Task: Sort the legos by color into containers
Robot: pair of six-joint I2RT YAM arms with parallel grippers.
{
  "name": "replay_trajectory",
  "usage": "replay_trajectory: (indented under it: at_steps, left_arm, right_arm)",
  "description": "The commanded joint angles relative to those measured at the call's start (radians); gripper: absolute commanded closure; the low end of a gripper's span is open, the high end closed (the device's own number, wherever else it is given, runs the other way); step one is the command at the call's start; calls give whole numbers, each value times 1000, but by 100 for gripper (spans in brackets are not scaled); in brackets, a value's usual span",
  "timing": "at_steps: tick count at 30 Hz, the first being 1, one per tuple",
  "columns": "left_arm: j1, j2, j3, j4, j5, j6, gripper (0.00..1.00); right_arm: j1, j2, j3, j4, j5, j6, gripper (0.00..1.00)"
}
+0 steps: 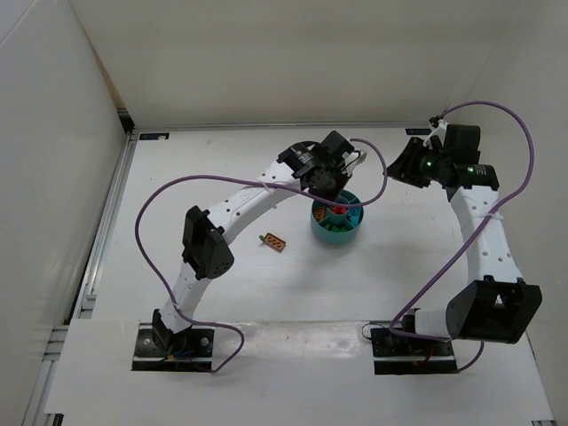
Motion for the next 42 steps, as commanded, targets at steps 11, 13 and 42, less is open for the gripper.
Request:
replay_trajectory:
  at_steps: [11, 13, 42]
  left_arm:
    - [115, -259, -412, 78, -55, -230, 42]
    - [156, -351, -572, 95, -81, -276, 36]
    - [409, -359, -1103, 397, -92, -270, 54]
  right_arm:
    - [44, 4, 17, -10, 39, -60, 58]
    - [78, 9, 12, -7, 39, -57, 58]
    - [173, 85, 37, -47, 51, -64, 58]
